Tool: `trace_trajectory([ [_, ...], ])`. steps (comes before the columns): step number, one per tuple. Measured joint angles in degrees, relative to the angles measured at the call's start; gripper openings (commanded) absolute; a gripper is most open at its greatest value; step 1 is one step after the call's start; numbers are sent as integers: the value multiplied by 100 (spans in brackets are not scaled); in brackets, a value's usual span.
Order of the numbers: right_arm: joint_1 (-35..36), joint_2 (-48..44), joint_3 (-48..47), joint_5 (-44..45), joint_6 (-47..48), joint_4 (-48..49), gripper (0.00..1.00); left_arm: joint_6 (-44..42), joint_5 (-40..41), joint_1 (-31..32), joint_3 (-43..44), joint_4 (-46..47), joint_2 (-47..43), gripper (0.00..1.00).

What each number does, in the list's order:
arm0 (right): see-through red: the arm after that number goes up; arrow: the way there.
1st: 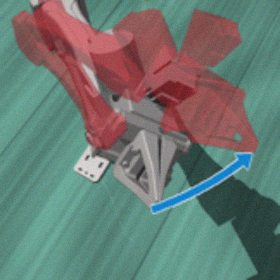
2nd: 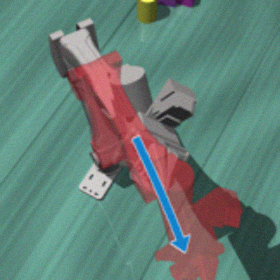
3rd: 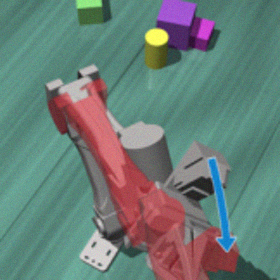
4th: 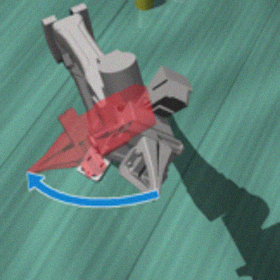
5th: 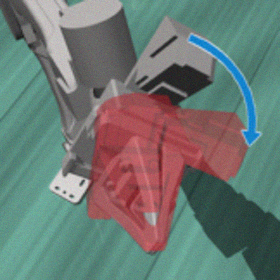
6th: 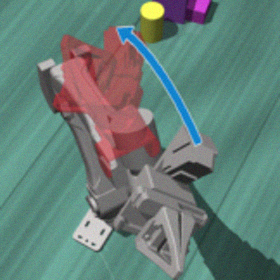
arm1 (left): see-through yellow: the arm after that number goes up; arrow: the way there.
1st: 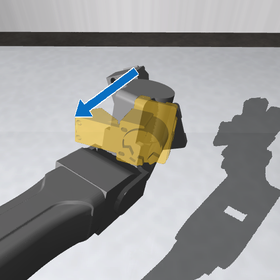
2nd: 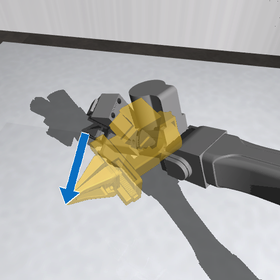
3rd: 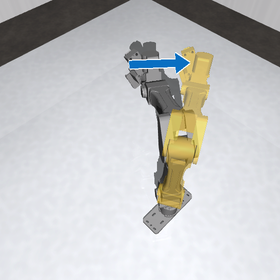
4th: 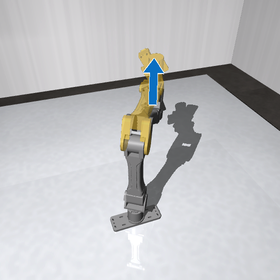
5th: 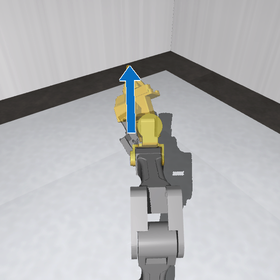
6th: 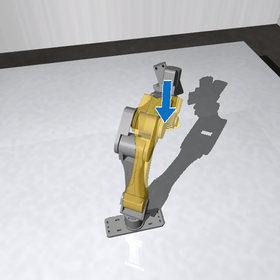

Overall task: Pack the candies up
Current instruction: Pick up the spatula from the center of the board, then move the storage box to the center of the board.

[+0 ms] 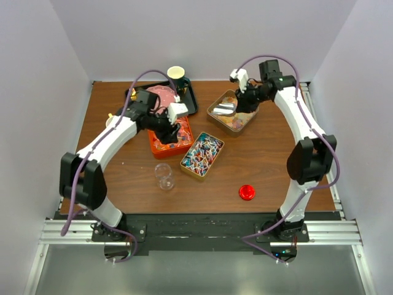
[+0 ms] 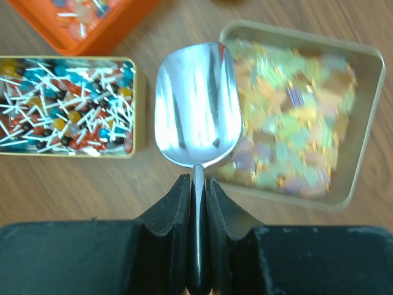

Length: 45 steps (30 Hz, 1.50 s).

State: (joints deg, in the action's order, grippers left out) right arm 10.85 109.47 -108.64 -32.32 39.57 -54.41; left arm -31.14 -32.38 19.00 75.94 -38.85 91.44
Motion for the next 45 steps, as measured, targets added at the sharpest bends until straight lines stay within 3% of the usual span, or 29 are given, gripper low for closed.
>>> trace_trajectory([
  [4,107,-553,616,160,-341,304,0,42,50,151,177,20,643,55],
  [9,369,-809,706,136,-352,330,0,282,348,199,525,83,1086,54],
  [13,527,-612,280,289,-24,175,0,612,516,-238,546,199,857,49],
  [19,951,103,-890,621,1032,-496,0,380,678,-929,-127,227,-122,57],
  [23,1141,369,-1095,791,1845,-1228,0,138,452,-603,-284,96,-323,55],
  [28,1113,302,-769,1163,2221,-1495,0,234,409,155,-13,240,391,55],
  [36,719,-278,197,1558,1735,-1193,0,675,686,765,452,708,1720,54],
  [45,592,-1357,1137,1847,1226,-872,0,691,942,1038,533,1252,1923,36],
])
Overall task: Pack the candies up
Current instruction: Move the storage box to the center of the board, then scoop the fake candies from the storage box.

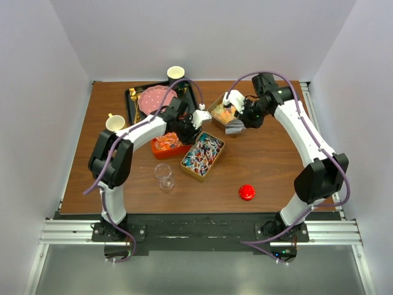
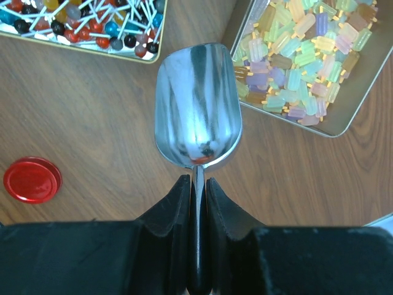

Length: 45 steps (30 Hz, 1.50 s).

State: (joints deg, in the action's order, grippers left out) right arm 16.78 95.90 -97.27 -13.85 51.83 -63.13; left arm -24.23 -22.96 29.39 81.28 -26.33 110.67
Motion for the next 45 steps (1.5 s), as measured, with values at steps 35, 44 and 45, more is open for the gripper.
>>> trace_trajectory([
  [35,378,697,-944,-199,2297,-1034,0,243,-553,-564,-584,592,-1355,57],
  [44,863,1473,-1211,310,4000,-1305,0,918,-470,-940,-1412,855,-2111,57],
  [45,874,1545,-1263,400,4148,-1311,0,946,-468,-949,-1526,852,-2208,57],
])
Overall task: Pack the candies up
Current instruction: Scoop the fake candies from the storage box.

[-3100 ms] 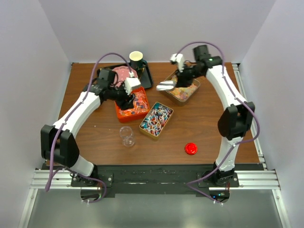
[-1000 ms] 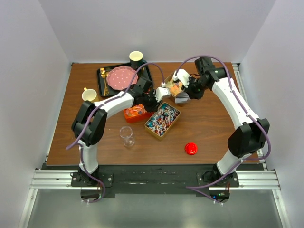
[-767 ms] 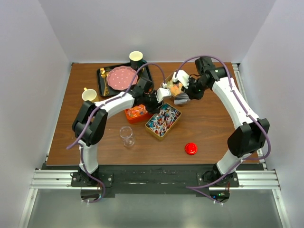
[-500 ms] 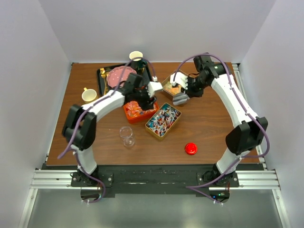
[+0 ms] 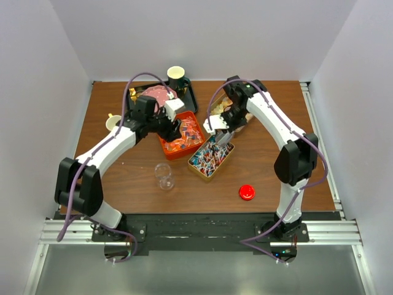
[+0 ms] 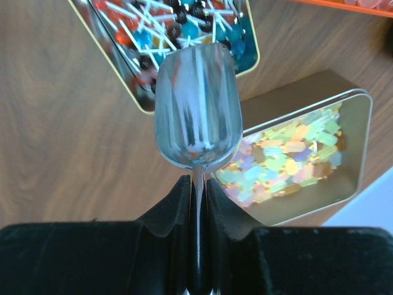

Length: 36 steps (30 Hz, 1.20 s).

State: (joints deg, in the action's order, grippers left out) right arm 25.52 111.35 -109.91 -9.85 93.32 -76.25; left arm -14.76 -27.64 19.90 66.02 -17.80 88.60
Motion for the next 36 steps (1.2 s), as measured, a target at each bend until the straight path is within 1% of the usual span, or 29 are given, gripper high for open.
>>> trace_trajectory([
  [5,20,192,-164,341,612,-7,0,26,39,-125,-341,-7,-433,57],
  [11,181,192,-122,695,1069,-11,0,28,85,-363,-619,-15,-791,57],
  [18,498,105,553,1266,1340,131,0,28,85,-568,-876,-70,-1054,57],
  [24,562,116,562,1419,1174,177,0,26,85,-660,-1115,-103,-1296,57],
  [31,542,389,216,1152,400,103,0,31,85,-713,-1248,-114,-1346,57],
  [36,520,223,597,833,98,225,0,28,87,-758,-1325,-120,-1392,57],
])
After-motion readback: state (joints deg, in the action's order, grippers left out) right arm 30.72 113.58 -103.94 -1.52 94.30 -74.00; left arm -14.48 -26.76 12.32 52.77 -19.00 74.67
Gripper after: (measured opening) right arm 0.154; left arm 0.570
